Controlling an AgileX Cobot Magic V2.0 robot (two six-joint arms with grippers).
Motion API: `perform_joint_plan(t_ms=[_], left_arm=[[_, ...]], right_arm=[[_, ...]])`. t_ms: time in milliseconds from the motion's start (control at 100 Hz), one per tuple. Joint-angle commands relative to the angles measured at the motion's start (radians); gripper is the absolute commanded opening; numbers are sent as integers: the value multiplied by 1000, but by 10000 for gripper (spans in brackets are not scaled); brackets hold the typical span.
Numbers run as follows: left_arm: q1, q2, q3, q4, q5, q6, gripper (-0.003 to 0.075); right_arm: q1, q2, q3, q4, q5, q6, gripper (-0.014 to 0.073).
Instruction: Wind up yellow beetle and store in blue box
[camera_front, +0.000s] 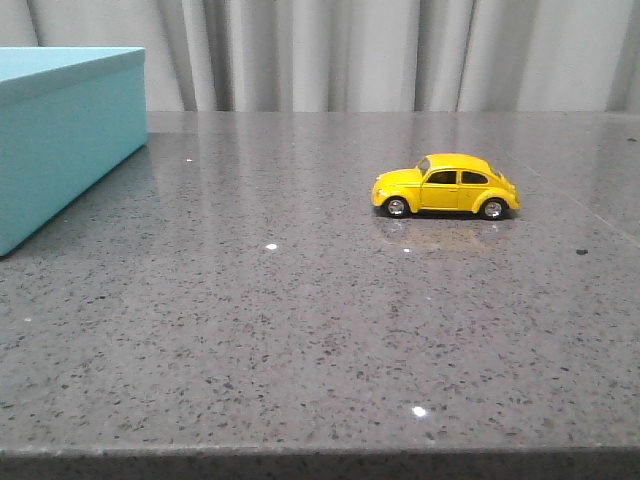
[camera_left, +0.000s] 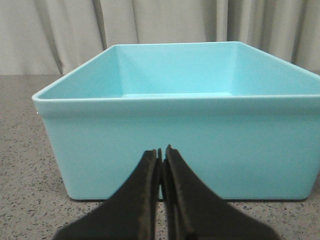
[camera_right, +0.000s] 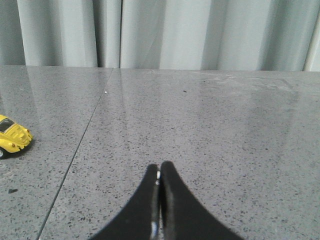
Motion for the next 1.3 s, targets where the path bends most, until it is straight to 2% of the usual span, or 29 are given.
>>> perform_joint_plan(t_ms=[0, 510, 750, 910, 1120, 1290], left_arm=[[-2, -33, 22, -4, -76, -3, -19], [-2, -33, 22, -4, -85, -5, -18], [-2, -33, 22, -51, -109, -9, -18], [-2, -31, 0, -202, -196, -12, -19], [-2, -4, -106, -201, -21, -12, -19], [-2, 70, -203, -174, 19, -12, -19]], right_arm=[[-4, -23, -17, 0, -73, -6, -69], [-4, -23, -17, 0, -77, -6, -69], [-4, -23, -17, -3, -91, -7, -69], [1, -22, -23, -2, -106, -6, -69], [2, 5, -111, 4, -14, -6, -66], [2, 79, -237, 4, 130, -6, -66]])
